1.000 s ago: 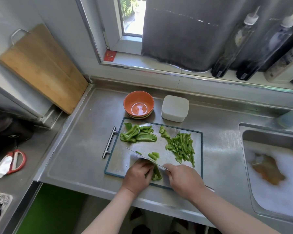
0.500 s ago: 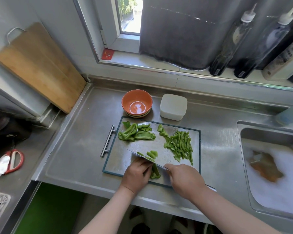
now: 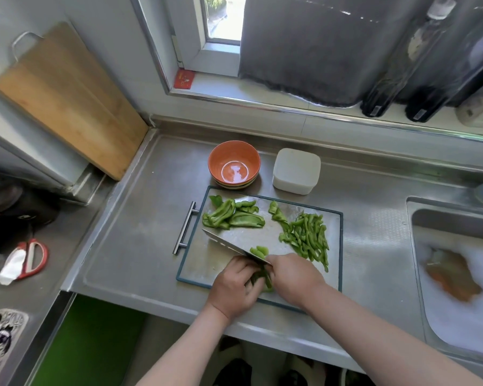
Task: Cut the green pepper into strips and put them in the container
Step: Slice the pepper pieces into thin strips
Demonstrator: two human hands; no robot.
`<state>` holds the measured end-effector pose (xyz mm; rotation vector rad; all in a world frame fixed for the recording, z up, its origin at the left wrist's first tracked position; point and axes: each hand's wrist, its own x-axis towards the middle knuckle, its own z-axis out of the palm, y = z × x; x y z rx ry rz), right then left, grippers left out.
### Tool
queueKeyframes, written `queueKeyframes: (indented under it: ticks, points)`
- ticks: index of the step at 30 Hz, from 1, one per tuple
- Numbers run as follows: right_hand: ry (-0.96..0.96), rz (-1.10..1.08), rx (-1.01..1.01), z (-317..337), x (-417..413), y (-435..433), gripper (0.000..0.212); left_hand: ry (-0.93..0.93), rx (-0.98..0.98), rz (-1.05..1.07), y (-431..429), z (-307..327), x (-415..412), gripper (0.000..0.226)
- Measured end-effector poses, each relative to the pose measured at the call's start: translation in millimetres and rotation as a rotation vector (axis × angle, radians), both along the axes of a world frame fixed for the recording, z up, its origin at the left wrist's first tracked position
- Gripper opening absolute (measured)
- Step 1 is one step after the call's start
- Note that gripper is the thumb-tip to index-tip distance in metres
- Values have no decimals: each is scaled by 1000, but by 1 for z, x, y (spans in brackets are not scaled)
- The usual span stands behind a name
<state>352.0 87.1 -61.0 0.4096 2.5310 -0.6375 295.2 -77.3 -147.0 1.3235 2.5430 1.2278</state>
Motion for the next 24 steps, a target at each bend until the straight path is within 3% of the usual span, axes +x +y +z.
queueKeyframes:
  ticks: [3,8,12,18,24]
  points:
    - [-3,-29,-22,1,-3,-4,11,-19,-108,-44,-2,9,3,49]
    - [10,-173,-135,14,14,13,31,48,-168,-120,-13,25,-15,36]
    - [52,-264,-183,23,24,25,32,48,-261,-91,-46,31,-44,39]
    - [125,-385,-197,35,27,33,37,199,-237,-65,-7,36,-42,13]
    - [129,-401,-175,33,36,35,36,88,-318,-62,28,17,-31,15]
